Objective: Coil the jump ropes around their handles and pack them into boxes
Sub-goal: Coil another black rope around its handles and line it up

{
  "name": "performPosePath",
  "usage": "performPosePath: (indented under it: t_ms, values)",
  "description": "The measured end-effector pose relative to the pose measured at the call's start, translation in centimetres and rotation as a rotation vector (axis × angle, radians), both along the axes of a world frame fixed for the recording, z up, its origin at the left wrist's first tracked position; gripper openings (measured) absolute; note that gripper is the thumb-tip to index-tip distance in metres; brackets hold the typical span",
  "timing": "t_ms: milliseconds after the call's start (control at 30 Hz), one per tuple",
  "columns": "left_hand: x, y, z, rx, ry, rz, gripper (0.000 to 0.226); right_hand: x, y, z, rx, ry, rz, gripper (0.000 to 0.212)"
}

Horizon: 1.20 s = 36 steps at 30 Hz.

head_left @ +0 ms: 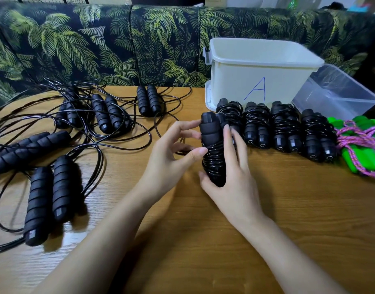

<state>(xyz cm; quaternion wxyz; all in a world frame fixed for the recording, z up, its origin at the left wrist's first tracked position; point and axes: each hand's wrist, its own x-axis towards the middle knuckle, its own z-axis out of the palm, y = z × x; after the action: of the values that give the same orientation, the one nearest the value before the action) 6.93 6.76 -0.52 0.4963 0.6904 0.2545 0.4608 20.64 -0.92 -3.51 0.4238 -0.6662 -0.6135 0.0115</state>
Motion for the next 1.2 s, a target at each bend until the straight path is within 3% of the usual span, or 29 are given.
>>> performPosePath:
  t_ms: [133,267,500,733,833,967,1200]
  values:
    - [0.0,-0.1,0.0,0.023,0.013,-0.024,0.043,0.3,-0.1,0.4,-0.009,-0.073,-0.119,0.101]
    - [0.1,0.0,-0.1,0.022,0.022,-0.039,0.044,0.9,0.0,-0.2,0.065,0.11,0.003,0.091]
    - [-0.5,0.6,-0.3,-0.213,-0.014,-0.088,0.073,0.4,-0.1,0.4,0.115,0.27,0.212,0.081]
    - [-0.5,0.5,0.0,-0.226,-0.026,-0.099,0.064,0.4,-0.5,1.0,0.071,0.349,0.311,0.074]
    - [-0.3,0.4,0.0,-0.205,-0.033,-0.03,0.056,0.4,-0.4,0.7,0.079,0.228,0.287,0.074]
    - [0.1,0.1,0.0,-0.166,-0.015,0.025,0.053,0.2,-0.3,0.6,0.084,0.111,0.165,0.089]
    - [-0.6,0.5,0.3,-0.193,-0.007,-0.043,0.053,0.9,-0.5,1.1,0.097,0.369,0.285,0.076]
